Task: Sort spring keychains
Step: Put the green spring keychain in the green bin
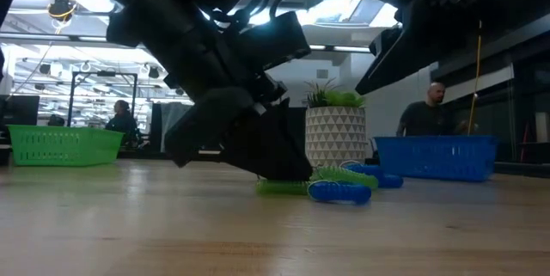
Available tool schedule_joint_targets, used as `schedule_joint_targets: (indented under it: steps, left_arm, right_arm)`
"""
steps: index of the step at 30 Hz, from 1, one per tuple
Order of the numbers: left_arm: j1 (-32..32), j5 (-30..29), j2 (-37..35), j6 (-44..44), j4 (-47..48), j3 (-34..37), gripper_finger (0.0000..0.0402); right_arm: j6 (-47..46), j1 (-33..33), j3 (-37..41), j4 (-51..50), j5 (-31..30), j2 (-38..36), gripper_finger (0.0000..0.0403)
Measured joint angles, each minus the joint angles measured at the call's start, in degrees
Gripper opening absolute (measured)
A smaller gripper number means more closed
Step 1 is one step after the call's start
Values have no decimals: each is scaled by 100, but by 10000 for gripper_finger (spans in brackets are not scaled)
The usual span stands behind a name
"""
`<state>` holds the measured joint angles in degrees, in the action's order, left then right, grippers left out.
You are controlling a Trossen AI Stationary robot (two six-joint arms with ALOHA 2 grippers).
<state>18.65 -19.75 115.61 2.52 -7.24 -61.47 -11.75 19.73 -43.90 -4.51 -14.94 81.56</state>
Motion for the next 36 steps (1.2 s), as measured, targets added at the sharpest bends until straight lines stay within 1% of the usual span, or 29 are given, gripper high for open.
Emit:
schedule_joint_targets:
  steps: [3,6,9,13,16,18,21,24,28,32,36]
  left_arm:
    - [42,-16,4,60,-35,4,146]
    - [46,-12,7,104,21,4,135]
    - [40,156,9,24,85,2,108]
    - [7,602,4,-32,135,0,58]
    - [-27,792,-1,-160,196,0,25]
    - [-58,876,-2,-175,289,-4,13]
    - [-46,833,-24,-179,345,-7,16]
    - [11,682,-164,-192,492,15,26]
    - [170,297,-513,-193,1000,50,21]
    - [406,-564,-993,-391,1521,26,15]
    - [689,-1471,-1445,-740,1921,37,20]
  right_arm:
    - [-11,0,0,7,0,0,209]
    - [-108,0,0,2,0,0,209]
    - [-182,0,0,2,2,0,209]
    - [-264,-2,0,0,2,0,209]
    - [-264,-2,0,0,1,0,209]
    - [-260,-2,0,0,0,0,209]
    - [-168,-11,0,1,0,0,209]
    - [-133,-11,-2,-2,-59,0,209]
    - [-135,-11,-2,-11,-59,0,209]
    - [-152,-11,-2,-15,-50,0,209]
    - [-159,-11,-2,-15,-44,0,209]
